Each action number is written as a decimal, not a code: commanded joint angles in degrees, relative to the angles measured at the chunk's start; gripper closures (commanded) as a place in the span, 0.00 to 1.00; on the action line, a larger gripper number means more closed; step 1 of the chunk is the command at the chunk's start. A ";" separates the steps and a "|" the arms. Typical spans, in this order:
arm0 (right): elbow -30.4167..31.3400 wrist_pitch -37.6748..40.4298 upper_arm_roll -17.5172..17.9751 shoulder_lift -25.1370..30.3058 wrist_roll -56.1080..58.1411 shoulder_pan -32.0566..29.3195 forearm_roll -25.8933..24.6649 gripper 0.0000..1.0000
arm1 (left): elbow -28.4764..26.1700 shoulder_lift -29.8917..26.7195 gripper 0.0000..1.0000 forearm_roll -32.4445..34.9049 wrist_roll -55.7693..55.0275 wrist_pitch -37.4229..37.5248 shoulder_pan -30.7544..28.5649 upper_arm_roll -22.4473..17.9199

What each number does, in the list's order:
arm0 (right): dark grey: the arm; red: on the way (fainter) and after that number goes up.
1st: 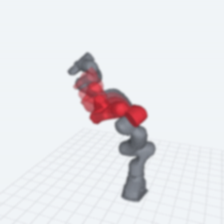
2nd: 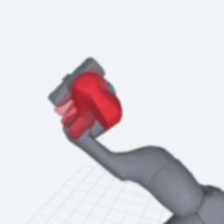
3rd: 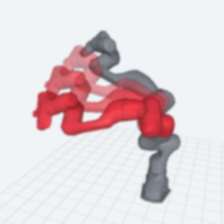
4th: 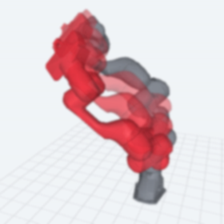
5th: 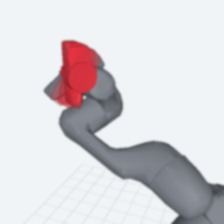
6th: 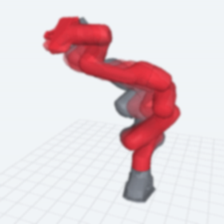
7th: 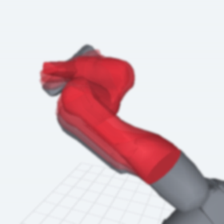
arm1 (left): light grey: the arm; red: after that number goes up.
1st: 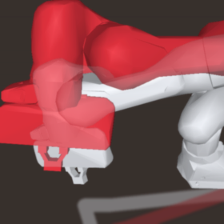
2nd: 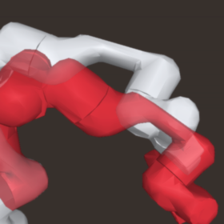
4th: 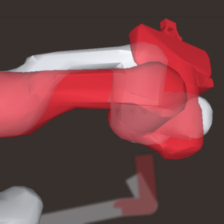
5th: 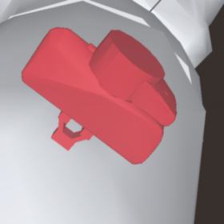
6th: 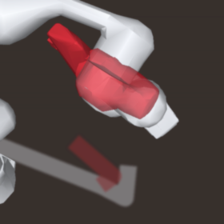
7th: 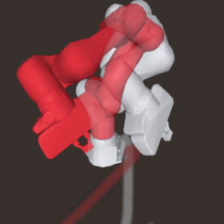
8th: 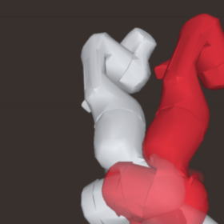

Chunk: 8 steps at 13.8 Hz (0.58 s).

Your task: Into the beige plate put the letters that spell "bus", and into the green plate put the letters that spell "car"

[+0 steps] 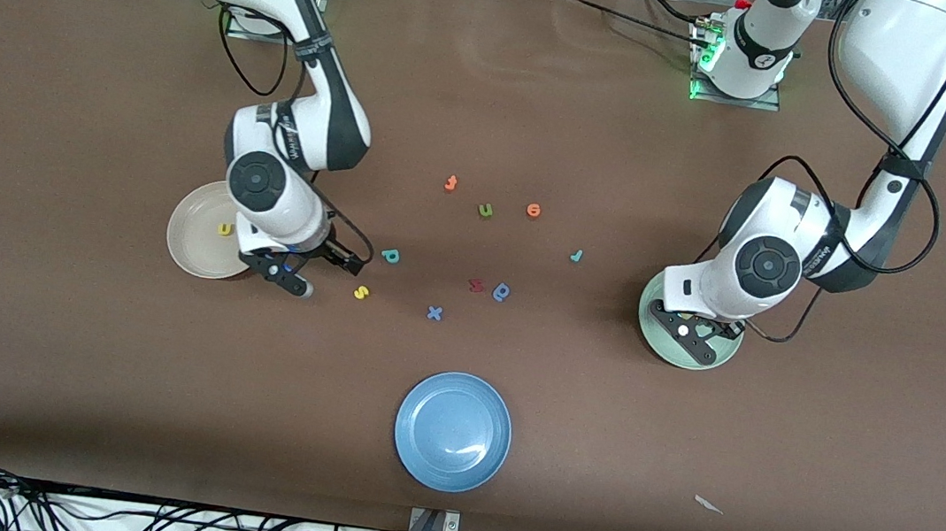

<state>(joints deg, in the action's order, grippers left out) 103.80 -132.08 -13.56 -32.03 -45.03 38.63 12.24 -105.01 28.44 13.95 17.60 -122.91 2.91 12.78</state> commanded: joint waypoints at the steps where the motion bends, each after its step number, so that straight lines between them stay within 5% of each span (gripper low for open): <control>1: -3.95 -1.07 -0.59 -4.26 -5.14 3.37 1.12 0.01 | -0.37 -0.66 0.00 0.73 -1.07 0.48 1.04 1.01; 4: -4.92 -3.26 -0.59 -6.02 -8.48 4.78 1.21 0.01 | -0.63 -0.66 0.00 -7.34 -6.24 0.48 1.04 3.56; 8: -4.92 -7.04 -0.24 -7.87 -10.68 5.93 1.30 0.01 | -1.07 0.04 0.00 -8.59 -25.01 -0.04 3.22 8.39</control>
<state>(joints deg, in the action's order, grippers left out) 100.36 -137.61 -13.52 -38.02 -54.04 43.63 12.44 -105.29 28.56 6.28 1.47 -122.90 4.16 20.03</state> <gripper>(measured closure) 0.004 0.000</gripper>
